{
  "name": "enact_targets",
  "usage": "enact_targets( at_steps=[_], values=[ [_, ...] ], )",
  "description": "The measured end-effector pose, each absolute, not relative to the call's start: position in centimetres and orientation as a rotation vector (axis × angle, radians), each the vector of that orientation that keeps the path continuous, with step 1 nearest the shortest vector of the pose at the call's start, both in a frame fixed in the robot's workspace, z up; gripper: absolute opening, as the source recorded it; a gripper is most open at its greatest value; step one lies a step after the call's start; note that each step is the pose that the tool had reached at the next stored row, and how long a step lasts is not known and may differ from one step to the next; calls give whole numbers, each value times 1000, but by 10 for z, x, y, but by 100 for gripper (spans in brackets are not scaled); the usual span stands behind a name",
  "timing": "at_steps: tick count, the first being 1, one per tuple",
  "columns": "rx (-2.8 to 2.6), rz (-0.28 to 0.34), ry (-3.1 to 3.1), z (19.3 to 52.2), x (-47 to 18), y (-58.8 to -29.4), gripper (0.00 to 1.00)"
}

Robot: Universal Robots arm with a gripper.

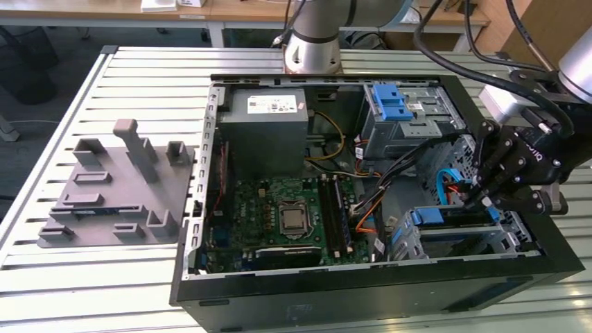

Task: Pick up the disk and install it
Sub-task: 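Insert the first disk wire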

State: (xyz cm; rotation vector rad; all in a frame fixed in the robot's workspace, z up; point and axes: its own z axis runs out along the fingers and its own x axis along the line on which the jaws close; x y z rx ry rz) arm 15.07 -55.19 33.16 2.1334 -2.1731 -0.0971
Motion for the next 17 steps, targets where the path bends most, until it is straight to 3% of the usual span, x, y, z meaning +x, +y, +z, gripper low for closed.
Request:
enact_targets(
  at_steps=[9,11,12,17],
  values=[
    [2133,-98,-2173,330,151,-552,16],
    [2133,-98,-2173,331,151,-552,17],
    [2133,-98,-2173,332,151,-552,24],
    [2133,-98,-2173,339,151,-552,24]
  ],
)
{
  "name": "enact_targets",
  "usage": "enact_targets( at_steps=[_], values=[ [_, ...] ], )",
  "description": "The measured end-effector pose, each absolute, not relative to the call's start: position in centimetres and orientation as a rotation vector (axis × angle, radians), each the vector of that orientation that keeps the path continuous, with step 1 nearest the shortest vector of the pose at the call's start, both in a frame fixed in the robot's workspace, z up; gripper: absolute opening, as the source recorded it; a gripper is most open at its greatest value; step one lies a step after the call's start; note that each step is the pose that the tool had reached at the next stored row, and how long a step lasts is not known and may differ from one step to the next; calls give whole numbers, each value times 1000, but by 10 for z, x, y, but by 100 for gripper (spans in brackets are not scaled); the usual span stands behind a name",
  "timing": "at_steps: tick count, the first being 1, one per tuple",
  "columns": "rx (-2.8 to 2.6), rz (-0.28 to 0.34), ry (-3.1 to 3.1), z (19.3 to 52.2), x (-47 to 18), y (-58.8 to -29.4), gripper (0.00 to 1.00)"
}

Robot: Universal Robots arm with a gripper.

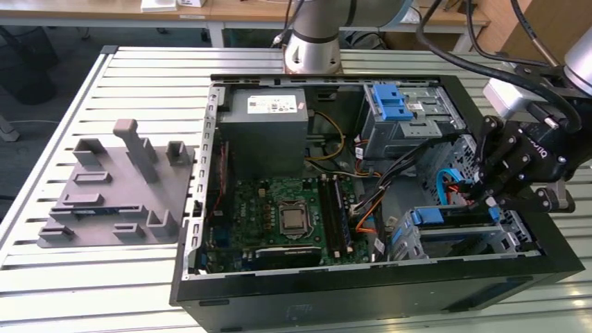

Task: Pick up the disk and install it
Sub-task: 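Insert the first disk wire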

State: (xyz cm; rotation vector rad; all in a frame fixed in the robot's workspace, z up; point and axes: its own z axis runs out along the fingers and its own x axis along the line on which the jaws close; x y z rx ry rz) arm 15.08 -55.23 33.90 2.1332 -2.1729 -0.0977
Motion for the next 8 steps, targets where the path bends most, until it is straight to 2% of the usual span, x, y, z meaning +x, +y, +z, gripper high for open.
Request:
enact_targets(
  at_steps=[4,6,8],
  values=[
    [2133,-98,-2173,340,151,-552,22],
    [2133,-98,-2173,340,151,-552,11],
    [2133,-98,-2173,340,151,-552,11]
  ],
)
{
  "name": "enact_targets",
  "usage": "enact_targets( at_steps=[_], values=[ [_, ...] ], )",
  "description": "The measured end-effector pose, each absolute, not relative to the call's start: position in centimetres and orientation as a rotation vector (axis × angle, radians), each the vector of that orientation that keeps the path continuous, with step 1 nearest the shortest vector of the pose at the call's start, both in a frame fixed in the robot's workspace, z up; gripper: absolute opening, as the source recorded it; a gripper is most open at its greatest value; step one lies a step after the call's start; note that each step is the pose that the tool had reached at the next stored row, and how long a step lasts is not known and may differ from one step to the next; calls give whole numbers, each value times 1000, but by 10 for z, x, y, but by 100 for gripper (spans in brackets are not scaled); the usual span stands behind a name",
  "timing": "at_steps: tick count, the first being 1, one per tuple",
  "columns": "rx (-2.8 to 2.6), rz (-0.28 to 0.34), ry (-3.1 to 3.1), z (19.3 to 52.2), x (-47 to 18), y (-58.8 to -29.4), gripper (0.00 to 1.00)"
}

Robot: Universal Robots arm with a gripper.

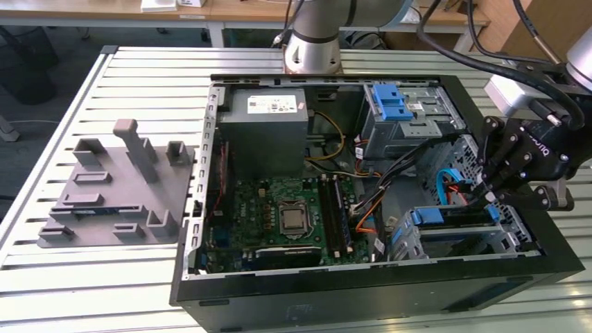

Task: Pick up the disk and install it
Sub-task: 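Insert the first disk wire, then insert the second disk wire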

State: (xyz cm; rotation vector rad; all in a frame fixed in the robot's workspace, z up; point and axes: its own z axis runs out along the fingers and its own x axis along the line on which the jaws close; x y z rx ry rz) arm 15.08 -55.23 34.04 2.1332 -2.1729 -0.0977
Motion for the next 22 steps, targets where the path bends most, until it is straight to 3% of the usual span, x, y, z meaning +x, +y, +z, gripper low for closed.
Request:
enact_targets(
  at_steps=[22],
  values=[
    [2134,-96,-2173,341,151,-552,11]
  ],
)
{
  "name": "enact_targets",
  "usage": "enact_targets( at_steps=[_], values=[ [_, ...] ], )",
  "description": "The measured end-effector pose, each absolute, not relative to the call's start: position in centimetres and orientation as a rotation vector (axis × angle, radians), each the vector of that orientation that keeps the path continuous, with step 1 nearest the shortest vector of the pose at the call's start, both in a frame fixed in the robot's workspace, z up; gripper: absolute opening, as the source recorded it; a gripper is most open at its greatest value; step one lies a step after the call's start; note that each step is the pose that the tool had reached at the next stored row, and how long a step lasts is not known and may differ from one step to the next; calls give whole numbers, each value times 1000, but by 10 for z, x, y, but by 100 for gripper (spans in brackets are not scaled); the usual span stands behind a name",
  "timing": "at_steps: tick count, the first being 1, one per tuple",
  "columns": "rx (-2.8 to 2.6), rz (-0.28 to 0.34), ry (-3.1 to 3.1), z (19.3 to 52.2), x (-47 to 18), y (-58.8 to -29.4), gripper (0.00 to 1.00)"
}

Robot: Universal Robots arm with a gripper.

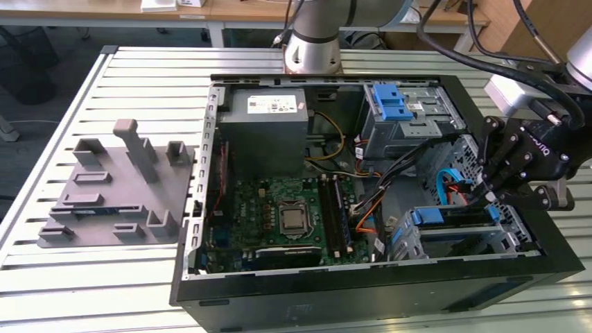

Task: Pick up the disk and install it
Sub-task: 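Insert the second disk wire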

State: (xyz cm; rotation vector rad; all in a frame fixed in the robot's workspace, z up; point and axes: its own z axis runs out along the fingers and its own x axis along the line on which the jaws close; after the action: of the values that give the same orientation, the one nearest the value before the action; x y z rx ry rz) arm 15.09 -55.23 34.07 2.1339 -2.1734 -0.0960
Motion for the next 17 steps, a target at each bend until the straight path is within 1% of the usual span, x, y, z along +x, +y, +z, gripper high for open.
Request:
enact_targets(
  at_steps=[5,17],
  values=[
    [2150,-62,-2190,341,150,-552,11],
    [2157,-47,-2198,367,144,-552,11]
  ],
)
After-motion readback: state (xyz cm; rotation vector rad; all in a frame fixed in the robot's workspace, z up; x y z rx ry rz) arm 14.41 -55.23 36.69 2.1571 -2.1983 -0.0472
